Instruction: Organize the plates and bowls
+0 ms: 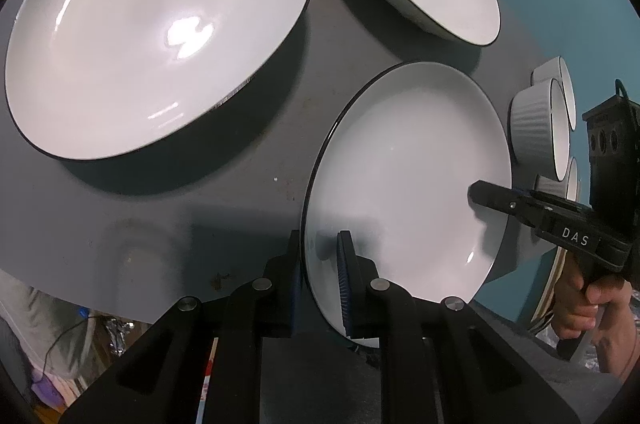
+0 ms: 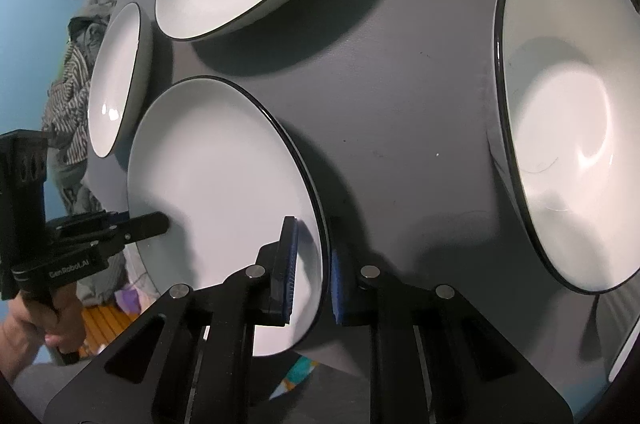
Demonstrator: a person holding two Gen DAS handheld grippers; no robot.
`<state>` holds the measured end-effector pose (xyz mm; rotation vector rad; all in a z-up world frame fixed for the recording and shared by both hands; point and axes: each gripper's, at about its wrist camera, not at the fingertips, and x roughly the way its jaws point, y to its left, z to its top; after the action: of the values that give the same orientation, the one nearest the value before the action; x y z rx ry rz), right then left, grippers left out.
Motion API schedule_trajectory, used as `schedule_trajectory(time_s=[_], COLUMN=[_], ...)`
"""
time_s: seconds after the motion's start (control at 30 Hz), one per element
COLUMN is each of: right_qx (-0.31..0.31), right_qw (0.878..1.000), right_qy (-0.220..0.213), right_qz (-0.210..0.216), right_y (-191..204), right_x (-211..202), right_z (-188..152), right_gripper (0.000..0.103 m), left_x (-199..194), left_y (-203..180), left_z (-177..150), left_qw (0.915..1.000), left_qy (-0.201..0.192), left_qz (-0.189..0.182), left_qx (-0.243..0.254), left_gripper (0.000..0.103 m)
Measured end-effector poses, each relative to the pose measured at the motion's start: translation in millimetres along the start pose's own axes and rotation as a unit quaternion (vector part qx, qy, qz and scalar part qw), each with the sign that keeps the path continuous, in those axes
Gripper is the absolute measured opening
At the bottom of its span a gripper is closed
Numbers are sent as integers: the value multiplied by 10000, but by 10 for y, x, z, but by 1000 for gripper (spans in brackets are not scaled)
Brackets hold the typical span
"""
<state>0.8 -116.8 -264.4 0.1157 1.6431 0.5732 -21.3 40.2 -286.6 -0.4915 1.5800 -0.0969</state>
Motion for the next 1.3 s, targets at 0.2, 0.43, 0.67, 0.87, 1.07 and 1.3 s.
schedule_trajectory(time_s=[0.2,0.43,0.67,0.87,1.07,1.3], right_qx=[102,39,-95,-147,-154,-144], right_qw=[9999,9999,9999,9998,9997,9997], right_qy=[83,45,-40,-119,-198,-219], right_qz=[81,87,47,10,10,14], right_y=[9,42,90,102,93,55], right_x=[-34,-166,-301,-386,-463,-481], right_z=[11,92,188,323,560,876], right_gripper=[14,14,13,13,13,13], left_x=[-198,-397,-608,-740,-820,-802], left_y=[89,57,124,126,90,247], left_z=[62,154,199,383,671,1035], left_qw=[9999,9997,9995,9992,9983,9978], left_qy=[-104,-221,-299,-409,-577,-648], left_qz=[-38,-51,35,34,57,73], left_qx=[-41,-71,20,33,65,-122], left_gripper=[15,15,15,15,15,15])
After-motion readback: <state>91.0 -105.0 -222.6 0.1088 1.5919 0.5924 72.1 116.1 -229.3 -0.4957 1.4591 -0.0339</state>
